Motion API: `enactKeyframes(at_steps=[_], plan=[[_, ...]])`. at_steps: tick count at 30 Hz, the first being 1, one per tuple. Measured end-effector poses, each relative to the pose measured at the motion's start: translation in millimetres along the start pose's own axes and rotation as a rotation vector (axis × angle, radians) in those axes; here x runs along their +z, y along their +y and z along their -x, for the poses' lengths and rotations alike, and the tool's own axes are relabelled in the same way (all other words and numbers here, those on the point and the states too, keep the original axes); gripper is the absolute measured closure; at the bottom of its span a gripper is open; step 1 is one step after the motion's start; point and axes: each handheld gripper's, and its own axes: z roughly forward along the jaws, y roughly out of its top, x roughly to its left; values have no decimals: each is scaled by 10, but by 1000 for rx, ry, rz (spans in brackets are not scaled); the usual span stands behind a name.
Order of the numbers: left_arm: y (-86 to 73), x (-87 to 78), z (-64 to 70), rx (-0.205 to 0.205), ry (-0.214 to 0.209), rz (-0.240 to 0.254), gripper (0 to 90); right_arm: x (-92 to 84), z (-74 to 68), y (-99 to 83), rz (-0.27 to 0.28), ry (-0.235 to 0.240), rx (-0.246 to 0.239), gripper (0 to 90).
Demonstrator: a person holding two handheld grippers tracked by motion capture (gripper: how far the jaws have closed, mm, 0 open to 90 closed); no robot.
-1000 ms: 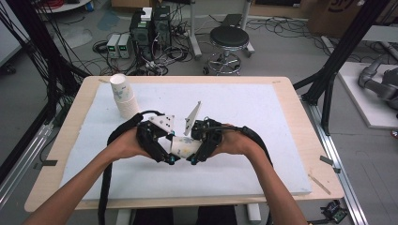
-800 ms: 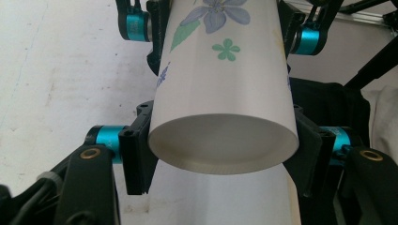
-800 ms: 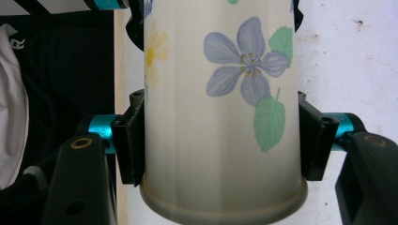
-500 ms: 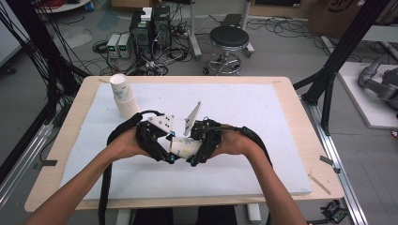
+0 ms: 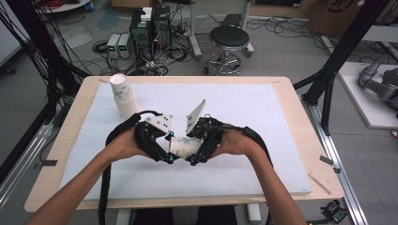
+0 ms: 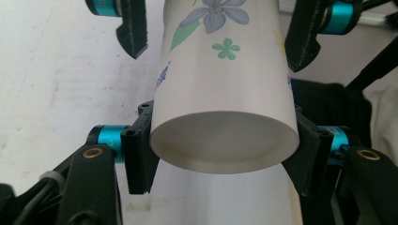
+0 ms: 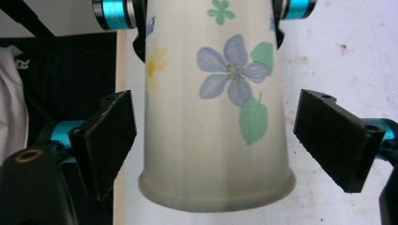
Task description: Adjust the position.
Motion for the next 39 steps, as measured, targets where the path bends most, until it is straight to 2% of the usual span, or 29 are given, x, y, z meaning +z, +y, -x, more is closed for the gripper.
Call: enactKeyframes(at_steps=[1,2,5,8,11,13,16,17,20,22,25,28,29,33,35,36,39], plan=[[-38,7,9,0,0,42,369,-29,4,-6,36,-5,-10,137],[-73,9,18,-8,4,59,369,-29,4,-6,36,-5,-10,137],[-201,3,33,-23,17,102,368,-128,-14,-18,81,-2,4,137],[-249,-24,42,-23,25,122,368,-165,-14,-29,96,-7,6,137],[-323,-82,61,-29,37,177,368,-209,-10,-56,119,-24,13,137],[-358,-110,62,-31,42,207,368,-235,1,-125,195,-14,28,137],[-398,-142,70,-39,49,246,368,-234,0,-175,218,-23,39,137],[-420,-154,70,-38,50,258,368,-235,-1,-227,255,-28,46,137],[-447,-151,68,-41,52,269,368,-237,-8,-266,273,-27,53,137],[-480,-140,73,-57,54,304,368,-240,-16,-292,288,-32,51,137],[-525,-148,71,-62,54,355,368,-234,-33,-369,338,-27,57,137],[-567,-149,81,-66,61,394,368,-219,-40,-418,360,-29,65,137],[-600,-138,91,-74,63,427,368,-201,-48,-465,390,-29,67,138],[-649,-119,98,-80,71,463,367,-174,-65,-525,428,-33,73,138],[-676,-104,105,-84,71,492,367,-141,-81,-584,470,-26,82,138],[-684,-99,106,-85,69,503,367,-141,-81,-584,470,-26,82,138],[-712,-68,116,-83,64,538,367,-78,-99,-650,517,-22,92,138]])
